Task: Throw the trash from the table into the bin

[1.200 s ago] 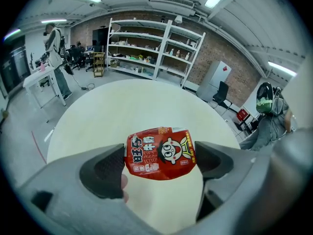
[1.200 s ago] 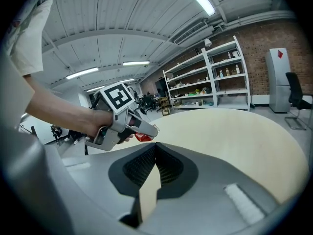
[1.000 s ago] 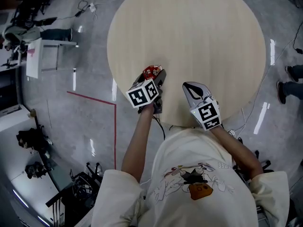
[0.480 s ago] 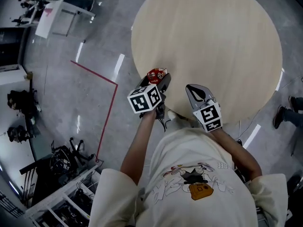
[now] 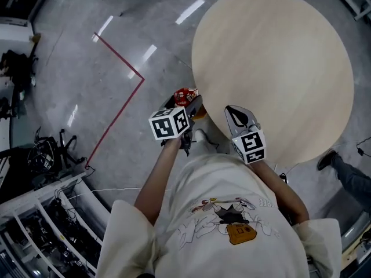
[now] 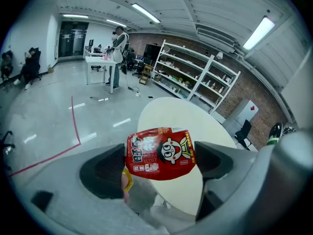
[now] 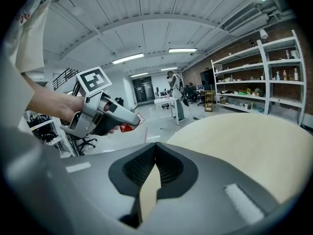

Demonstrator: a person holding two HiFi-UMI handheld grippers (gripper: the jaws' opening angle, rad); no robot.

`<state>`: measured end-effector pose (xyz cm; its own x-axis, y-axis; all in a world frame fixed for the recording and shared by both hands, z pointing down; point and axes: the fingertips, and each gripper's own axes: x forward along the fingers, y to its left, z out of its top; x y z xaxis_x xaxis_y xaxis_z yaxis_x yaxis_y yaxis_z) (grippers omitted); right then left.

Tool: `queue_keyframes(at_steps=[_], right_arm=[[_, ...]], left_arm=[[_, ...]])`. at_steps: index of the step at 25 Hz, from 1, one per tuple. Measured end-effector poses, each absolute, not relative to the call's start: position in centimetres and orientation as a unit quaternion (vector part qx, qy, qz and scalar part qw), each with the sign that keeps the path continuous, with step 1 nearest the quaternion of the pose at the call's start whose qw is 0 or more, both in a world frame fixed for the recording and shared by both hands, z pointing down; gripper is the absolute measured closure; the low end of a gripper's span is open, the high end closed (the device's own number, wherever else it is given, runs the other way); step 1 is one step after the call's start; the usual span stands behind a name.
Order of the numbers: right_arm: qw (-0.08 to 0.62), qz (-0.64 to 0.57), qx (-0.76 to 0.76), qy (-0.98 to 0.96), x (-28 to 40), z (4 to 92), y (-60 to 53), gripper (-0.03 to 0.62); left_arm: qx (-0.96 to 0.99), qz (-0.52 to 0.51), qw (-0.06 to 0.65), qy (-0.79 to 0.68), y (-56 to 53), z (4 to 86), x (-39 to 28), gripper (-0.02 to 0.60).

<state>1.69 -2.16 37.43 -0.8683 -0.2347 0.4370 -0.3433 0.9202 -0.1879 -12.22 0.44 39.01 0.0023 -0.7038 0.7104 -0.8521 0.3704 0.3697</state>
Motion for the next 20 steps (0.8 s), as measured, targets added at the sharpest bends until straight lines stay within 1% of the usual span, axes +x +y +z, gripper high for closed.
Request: queue_keyframes(at_steps=[5, 13, 20], right_arm=[[0.211, 0.116, 0.133, -0.962, -2.5, 36.9, -0.4, 0.586], [0.240, 0.106, 0.102, -0.960, -8.9, 37.5, 5.1, 0.586], [0.284, 0.131, 0.090, -0.946, -12.5, 41.9, 6.8, 0.586]], left_arm=[[0.538, 0.060, 0.447, -0.712, 4.6, 38.8, -15.1, 0.135], [0.523, 0.050, 0.480, -0.703, 10.5, 41.9, -20.1, 0.135], [0.513, 0.049, 0.515, -0.685, 12.2, 46.6, -20.6, 0.135]])
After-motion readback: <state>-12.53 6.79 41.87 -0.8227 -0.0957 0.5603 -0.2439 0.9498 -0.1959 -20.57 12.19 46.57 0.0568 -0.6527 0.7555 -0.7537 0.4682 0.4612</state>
